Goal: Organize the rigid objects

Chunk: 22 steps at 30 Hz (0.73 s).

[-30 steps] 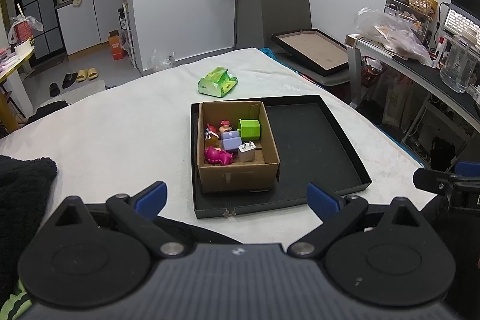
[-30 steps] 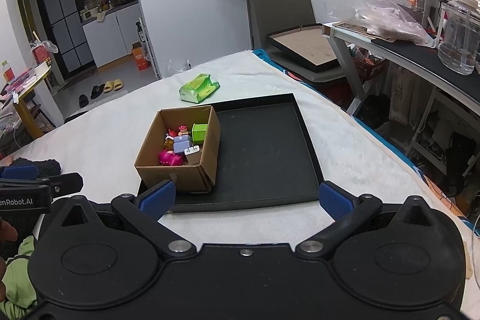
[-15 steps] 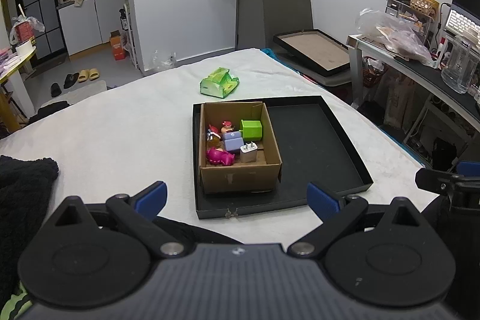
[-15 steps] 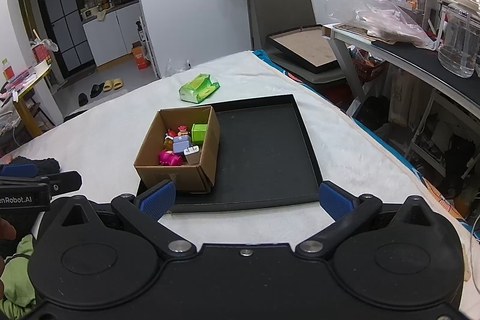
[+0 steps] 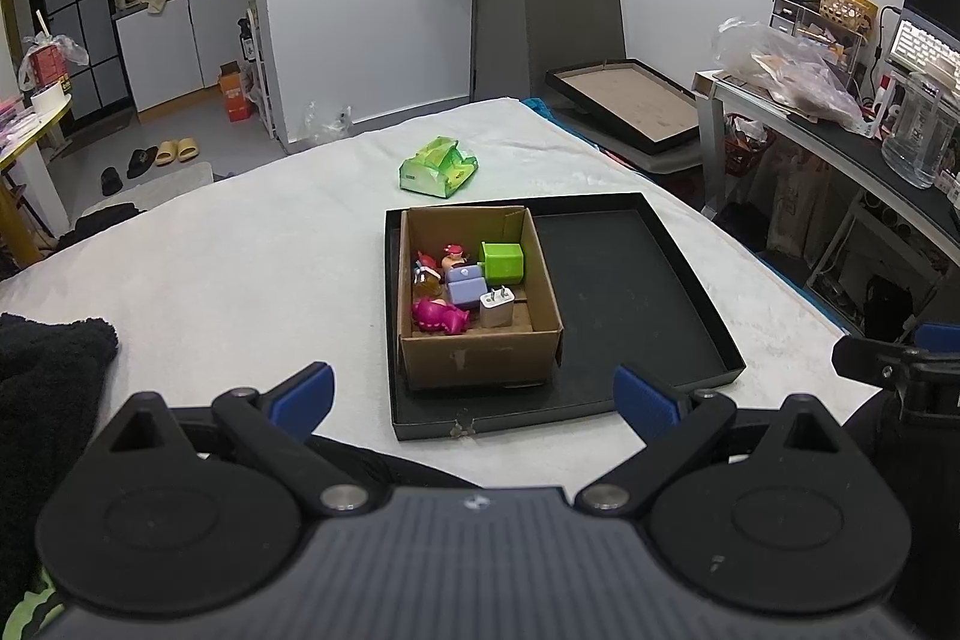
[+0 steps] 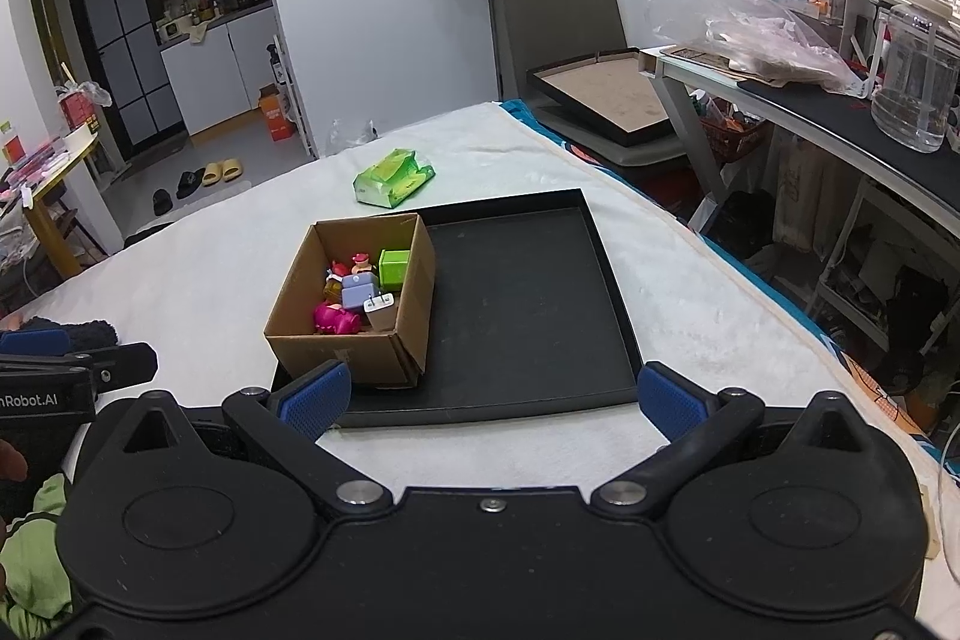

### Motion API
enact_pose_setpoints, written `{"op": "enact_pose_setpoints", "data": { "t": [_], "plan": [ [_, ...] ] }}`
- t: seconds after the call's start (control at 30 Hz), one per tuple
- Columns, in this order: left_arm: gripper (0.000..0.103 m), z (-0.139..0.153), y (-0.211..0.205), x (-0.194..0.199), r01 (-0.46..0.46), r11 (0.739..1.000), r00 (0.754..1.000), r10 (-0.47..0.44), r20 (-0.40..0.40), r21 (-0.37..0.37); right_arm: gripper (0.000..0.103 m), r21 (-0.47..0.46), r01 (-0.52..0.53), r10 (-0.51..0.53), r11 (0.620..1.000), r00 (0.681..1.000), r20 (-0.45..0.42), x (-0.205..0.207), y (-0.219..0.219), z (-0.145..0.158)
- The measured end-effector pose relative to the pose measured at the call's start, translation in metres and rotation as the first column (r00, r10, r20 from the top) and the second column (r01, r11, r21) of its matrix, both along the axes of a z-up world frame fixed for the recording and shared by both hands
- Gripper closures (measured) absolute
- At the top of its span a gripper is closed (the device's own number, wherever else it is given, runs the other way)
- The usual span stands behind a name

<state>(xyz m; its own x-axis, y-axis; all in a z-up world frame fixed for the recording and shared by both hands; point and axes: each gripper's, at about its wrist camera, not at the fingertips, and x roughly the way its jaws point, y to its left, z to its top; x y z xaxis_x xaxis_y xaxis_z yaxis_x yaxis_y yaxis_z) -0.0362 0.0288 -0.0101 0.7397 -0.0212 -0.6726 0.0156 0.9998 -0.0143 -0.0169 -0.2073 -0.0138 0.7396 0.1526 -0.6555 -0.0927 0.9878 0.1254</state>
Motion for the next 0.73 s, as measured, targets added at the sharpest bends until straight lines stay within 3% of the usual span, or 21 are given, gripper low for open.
{"op": "enact_pose_setpoints", "data": {
  "t": [0.73],
  "plan": [
    [0.004,0.0056,-0.0015,-0.001,0.013,1.0,1.0,-0.013,0.027,-0.008,0.0,0.0,0.002,-0.002,1.0,1.0,0.002,0.0,0.001,0.0015]
  ]
}}
